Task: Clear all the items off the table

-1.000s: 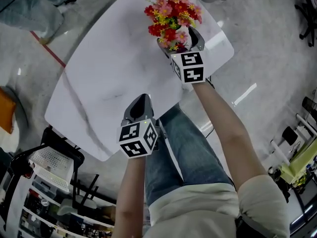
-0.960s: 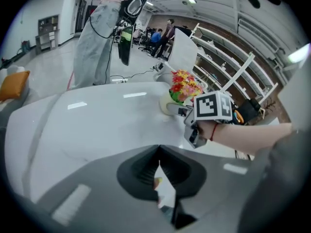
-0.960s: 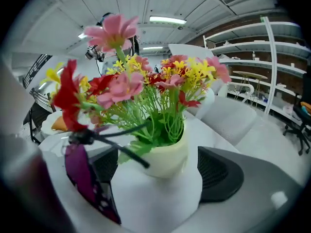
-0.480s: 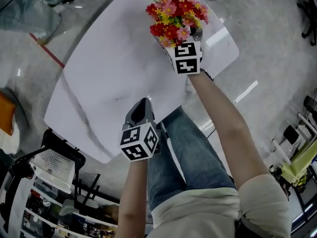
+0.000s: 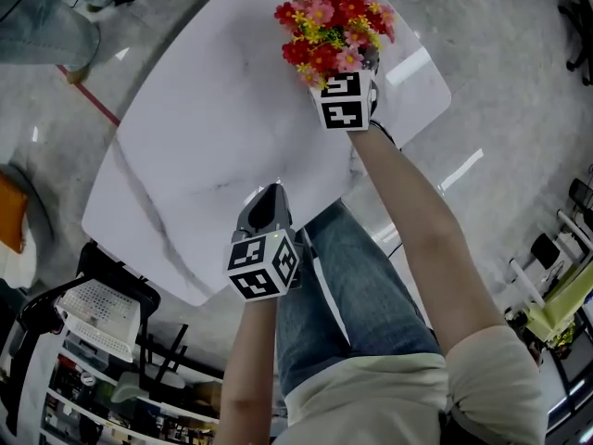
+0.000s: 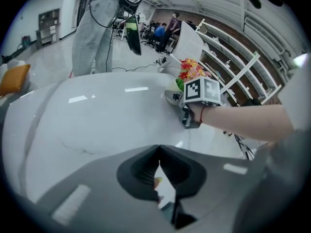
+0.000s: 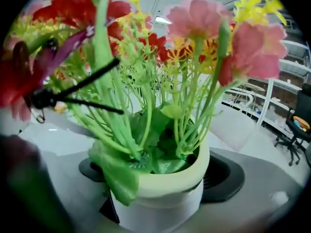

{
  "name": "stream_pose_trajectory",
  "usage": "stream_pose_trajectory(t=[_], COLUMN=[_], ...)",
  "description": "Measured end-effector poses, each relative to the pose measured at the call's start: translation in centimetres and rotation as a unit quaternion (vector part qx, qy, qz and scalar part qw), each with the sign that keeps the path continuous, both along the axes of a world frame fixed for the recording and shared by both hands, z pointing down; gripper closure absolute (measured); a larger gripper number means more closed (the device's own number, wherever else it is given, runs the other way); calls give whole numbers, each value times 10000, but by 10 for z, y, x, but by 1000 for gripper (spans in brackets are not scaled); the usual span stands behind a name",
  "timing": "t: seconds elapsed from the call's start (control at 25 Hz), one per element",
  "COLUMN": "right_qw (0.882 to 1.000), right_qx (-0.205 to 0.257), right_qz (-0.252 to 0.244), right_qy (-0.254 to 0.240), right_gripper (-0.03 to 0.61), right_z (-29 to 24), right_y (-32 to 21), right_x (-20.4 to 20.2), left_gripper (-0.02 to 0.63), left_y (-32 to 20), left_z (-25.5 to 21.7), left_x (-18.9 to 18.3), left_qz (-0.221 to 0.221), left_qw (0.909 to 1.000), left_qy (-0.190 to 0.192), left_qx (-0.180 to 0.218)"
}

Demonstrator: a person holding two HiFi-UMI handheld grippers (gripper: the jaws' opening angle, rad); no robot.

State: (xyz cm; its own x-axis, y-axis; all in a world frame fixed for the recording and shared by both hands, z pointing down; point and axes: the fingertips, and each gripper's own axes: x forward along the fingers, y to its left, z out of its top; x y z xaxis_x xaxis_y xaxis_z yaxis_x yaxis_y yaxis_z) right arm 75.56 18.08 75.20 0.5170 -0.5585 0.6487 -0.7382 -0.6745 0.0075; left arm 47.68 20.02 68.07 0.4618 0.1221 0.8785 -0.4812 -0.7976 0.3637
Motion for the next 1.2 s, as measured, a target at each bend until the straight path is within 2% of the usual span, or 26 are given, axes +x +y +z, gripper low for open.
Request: stream_pose_trajectory(t=[0.68,0.88,1.2], right_qw=[9999,9998,9999], right_qx=[-131,-203,-49], right_qz=[25,-10,114], right_qy=[-77,-74,-64], right_gripper=[48,49,49], right_z=[-1,-4,-25], right_y=[6,15,29], right_x=[-2,-12,-32], left_gripper=[606,605,606], left_y=[-4,-3,-6], left_z=[-1,-4,-17], left_x=[-6,-9,-21], left_qz=[-48,-45,-104], left_qw=[10000,9999,9995], left_qy=[67,139,272], left_qx=[18,50,153])
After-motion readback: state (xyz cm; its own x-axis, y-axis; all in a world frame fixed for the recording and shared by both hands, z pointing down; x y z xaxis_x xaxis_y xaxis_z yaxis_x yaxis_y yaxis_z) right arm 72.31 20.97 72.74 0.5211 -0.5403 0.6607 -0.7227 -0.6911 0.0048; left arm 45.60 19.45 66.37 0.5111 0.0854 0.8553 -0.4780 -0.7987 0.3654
